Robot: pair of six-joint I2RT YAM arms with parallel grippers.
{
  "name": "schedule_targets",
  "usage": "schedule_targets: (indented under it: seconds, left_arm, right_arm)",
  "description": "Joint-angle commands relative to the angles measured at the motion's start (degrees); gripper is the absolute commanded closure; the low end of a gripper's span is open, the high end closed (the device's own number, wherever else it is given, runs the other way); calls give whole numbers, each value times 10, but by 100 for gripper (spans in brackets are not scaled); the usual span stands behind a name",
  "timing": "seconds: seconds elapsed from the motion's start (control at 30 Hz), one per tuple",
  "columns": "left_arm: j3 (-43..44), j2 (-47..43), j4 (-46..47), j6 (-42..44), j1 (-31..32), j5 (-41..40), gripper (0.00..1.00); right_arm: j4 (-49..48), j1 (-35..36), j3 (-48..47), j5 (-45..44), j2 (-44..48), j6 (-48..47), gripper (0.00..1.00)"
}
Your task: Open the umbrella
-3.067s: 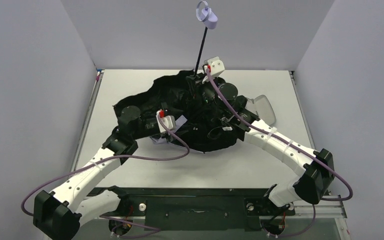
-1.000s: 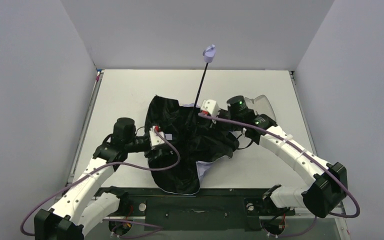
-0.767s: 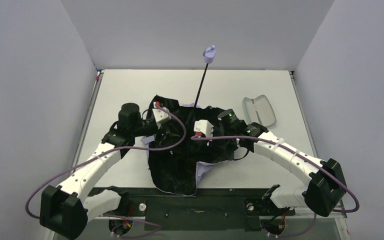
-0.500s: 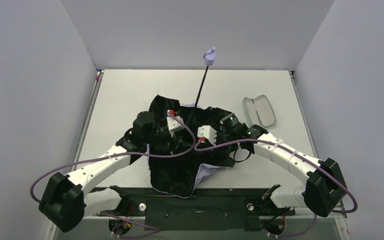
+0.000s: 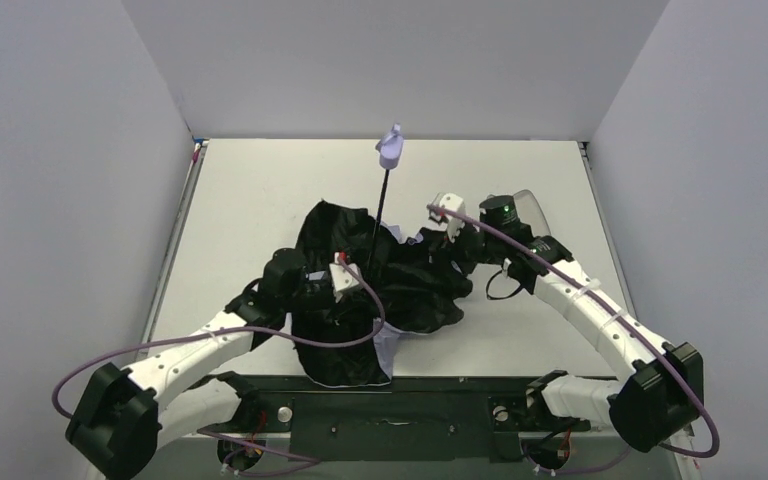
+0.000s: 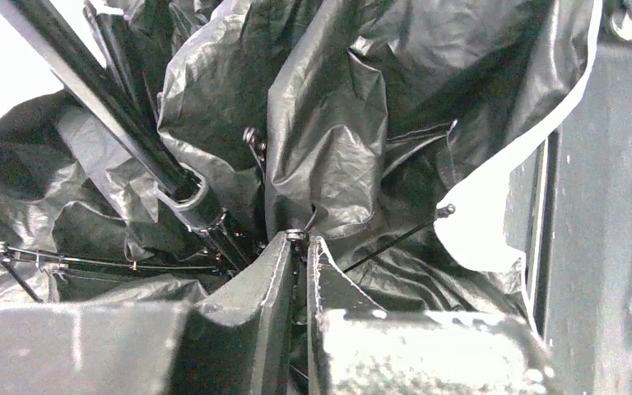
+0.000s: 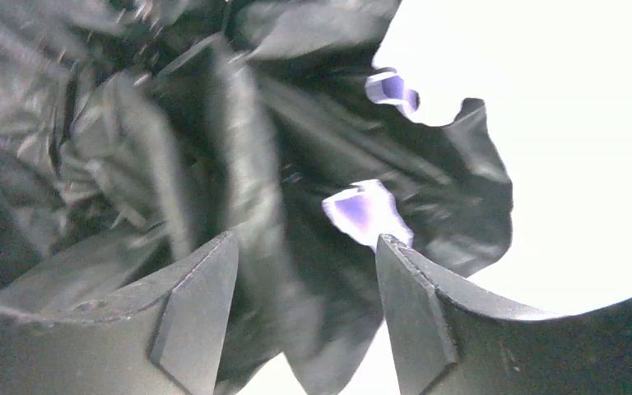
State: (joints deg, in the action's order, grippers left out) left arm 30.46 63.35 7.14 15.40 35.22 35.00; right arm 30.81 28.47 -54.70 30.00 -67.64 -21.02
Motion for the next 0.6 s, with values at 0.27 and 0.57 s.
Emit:
schedule_targets:
  seconds: [0.27,0.57]
  left_arm:
    - [-24,-71,-147,181,6,8,100]
    - [-42,-109,-118,181,5,34,100]
  right_arm:
    - [-290,54,-93,98,-45,218,22]
    - [-264,72,4,103,27,98,18]
